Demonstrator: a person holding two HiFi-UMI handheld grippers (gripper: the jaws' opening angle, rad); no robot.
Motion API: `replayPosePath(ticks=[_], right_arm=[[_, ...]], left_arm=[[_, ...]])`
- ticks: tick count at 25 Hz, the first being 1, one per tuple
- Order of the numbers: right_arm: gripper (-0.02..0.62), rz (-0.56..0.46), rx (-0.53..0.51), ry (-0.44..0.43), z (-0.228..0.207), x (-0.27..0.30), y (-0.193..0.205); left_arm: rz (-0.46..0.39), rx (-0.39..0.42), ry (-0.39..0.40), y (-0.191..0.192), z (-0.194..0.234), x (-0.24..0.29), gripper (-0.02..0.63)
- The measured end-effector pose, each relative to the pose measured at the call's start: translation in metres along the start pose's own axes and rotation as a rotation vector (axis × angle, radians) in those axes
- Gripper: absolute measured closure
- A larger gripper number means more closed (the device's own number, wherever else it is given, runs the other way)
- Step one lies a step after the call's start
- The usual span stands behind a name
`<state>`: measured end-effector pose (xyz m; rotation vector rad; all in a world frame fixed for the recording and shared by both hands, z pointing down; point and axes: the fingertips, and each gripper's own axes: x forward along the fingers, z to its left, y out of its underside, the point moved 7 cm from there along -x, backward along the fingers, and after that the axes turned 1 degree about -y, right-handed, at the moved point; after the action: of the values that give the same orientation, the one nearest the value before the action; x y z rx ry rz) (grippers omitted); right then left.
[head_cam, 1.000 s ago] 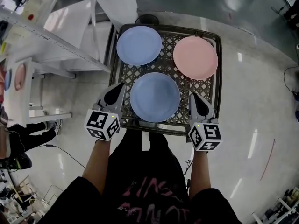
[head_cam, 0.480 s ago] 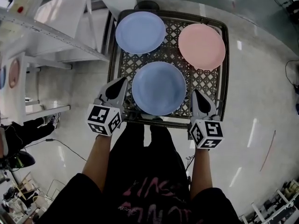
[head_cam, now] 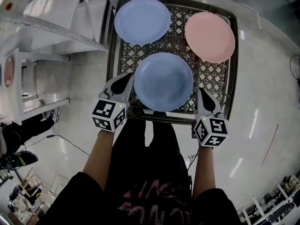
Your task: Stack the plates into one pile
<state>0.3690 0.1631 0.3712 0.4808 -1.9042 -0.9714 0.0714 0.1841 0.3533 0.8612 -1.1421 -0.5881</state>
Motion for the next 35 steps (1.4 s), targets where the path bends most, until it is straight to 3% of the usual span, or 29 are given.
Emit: replayPosePath(ticks=[9, 15, 23, 35], right_arm=[[0.561, 0.076, 0.039, 0.029, -0.003, 0.02, 0.023], [0.509, 0.132, 0.059, 0.056, -0.008, 0.032, 0.034], [0.453, 0.202, 0.072, 0.08, -0.012, 0.049, 0.046], [0.451, 0.276, 0.065, 0.072, -0.01, 0.072, 0.057]], left_arm=[[0.051, -0.015, 0.003, 0.018, 0.013, 0.02, 0.589], [0.105, -0.021, -0.001, 0.031, 0.02, 0.036, 0.488], [0.189, 0.0, 0.003, 0.045, 0.025, 0.055, 0.427], [0.283, -0.012, -0.001, 0.068, 0.031, 0.069, 0.426]])
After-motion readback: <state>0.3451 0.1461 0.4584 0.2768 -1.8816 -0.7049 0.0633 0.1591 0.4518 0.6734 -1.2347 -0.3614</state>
